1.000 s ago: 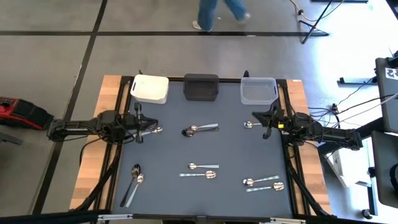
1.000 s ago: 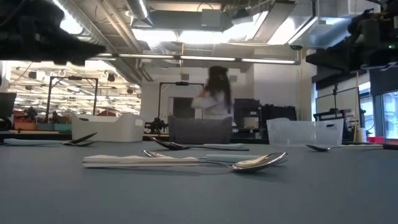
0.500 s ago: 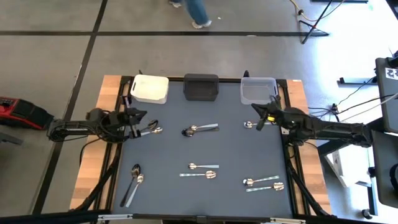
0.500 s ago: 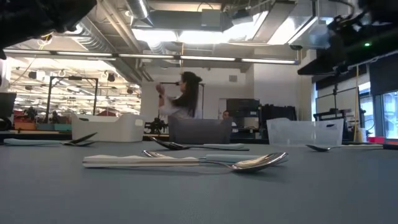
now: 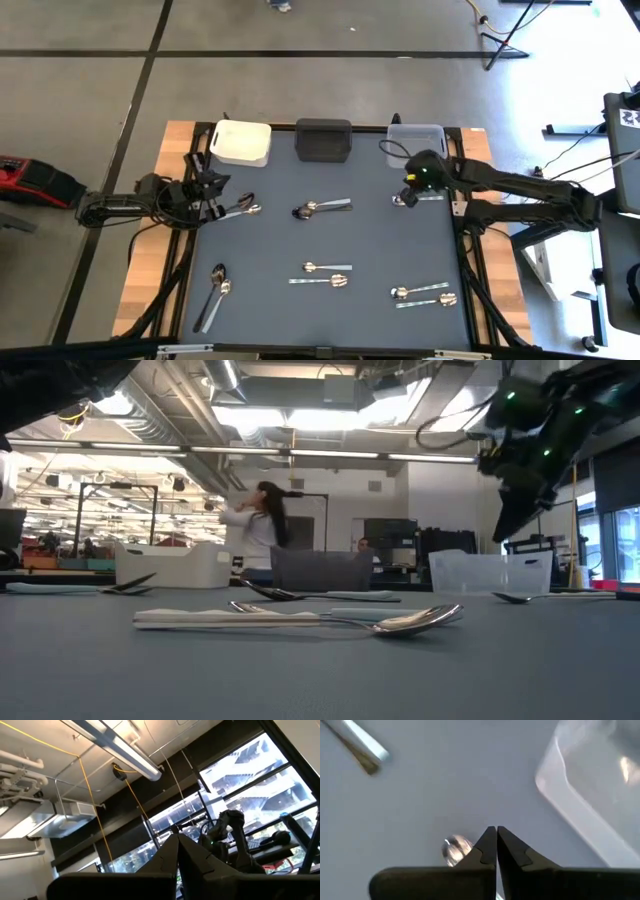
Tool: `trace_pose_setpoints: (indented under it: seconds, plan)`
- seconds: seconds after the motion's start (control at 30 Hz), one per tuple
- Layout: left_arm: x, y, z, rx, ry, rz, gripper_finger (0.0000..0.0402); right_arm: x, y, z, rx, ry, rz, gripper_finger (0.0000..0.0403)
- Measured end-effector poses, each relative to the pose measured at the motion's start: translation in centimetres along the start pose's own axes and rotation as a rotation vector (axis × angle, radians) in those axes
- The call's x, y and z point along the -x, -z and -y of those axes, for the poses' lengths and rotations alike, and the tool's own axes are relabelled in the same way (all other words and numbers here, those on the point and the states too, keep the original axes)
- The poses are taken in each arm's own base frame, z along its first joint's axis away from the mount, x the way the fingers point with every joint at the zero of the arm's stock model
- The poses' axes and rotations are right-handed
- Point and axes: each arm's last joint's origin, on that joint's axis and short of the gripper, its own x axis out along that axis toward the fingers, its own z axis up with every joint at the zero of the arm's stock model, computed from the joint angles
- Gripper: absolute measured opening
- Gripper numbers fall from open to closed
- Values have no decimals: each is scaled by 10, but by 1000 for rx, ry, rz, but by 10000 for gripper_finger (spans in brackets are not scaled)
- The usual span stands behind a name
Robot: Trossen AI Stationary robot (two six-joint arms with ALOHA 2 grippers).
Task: Sort silverware by color (type)
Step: Put the top right white and blue patterned spoon into the transparent bin
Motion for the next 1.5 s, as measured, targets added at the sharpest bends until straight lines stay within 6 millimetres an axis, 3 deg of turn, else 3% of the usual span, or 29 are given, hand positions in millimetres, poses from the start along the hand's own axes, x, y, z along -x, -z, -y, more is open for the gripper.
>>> trace_pose_setpoints:
  seconds: [0.2, 0.33, 0.57, 0.8, 1.13, 1.5]
  plan:
    - [0, 0, 0, 3, 2, 3, 4, -26, -1, -2, -15, -27, -257, 9]
    - [0, 0, 0, 25, 1, 5, 4, -41, 3, -3, -4, -4, -423, 48]
    - [0, 0, 0, 29, 1, 6, 4, -55, 1, -7, 35, -55, -532, 139]
    - [0, -1, 2, 28, 59, 40, 4, -59, 1, -5, 34, 48, -535, 165]
    - [0, -2, 2, 28, 90, 59, 4, -75, 5, -7, 38, 35, -612, 136]
    - [0, -2, 2, 17, 81, 55, 4, -73, -5, -8, 97, 39, -618, 7]
